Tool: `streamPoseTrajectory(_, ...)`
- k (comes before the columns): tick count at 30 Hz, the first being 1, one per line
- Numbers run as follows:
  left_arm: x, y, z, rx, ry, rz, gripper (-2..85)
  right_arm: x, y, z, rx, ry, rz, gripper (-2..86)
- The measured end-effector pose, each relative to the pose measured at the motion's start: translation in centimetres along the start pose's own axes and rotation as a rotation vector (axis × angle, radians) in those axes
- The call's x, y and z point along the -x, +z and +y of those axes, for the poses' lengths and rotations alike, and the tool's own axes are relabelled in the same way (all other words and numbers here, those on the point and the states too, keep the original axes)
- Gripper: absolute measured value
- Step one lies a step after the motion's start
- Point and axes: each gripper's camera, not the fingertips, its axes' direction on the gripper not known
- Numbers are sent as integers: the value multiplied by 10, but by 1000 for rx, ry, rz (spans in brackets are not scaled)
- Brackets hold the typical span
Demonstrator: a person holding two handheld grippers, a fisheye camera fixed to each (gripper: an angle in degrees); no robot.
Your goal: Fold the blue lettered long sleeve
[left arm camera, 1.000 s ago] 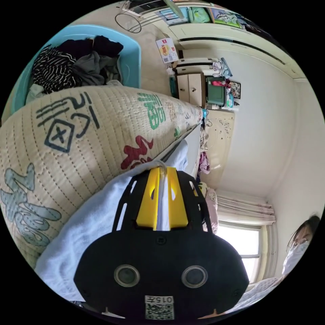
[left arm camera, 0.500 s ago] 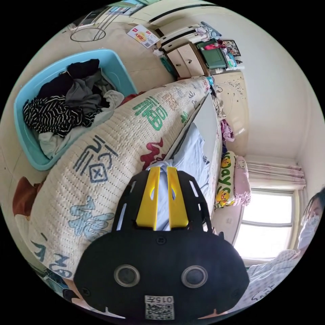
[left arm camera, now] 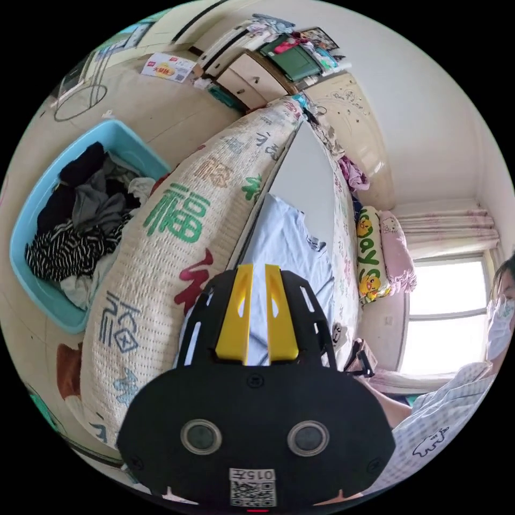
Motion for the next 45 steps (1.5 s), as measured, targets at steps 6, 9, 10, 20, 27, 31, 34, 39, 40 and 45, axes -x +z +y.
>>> streamPoseTrajectory(6,-85,60,-85,224,401,-20,75,33,-82,-39,37,-153,307,61)
streamPoseTrajectory(9,-129,97,-122,306,599,-145,114,90,-145,-83,-178,-291,318,92)
streamPoseTrajectory(10,-136,106,-128,328,623,-162,120,119,-163,-104,-268,-343,372,101)
streamPoseTrajectory(20,-194,195,-163,540,758,-336,115,266,-176,-221,-327,-596,541,130)
streamPoseTrajectory(27,-206,194,-141,566,812,-393,37,264,-174,-207,-274,-560,603,48)
streamPoseTrajectory(31,-208,187,-126,546,791,-407,14,257,-177,-176,-314,-534,645,27)
streamPoseTrajectory(34,-212,174,-105,468,802,-436,8,250,-174,-145,-365,-514,688,16)
streamPoseTrajectory(39,-215,132,-54,292,880,-431,5,233,-157,-88,-445,-568,830,10)
streamPoseTrajectory(40,-213,129,-48,281,886,-432,5,225,-155,-75,-474,-578,851,9)
streamPoseTrajectory(45,-194,101,-5,174,890,-385,3,186,-158,-27,-572,-574,851,7)
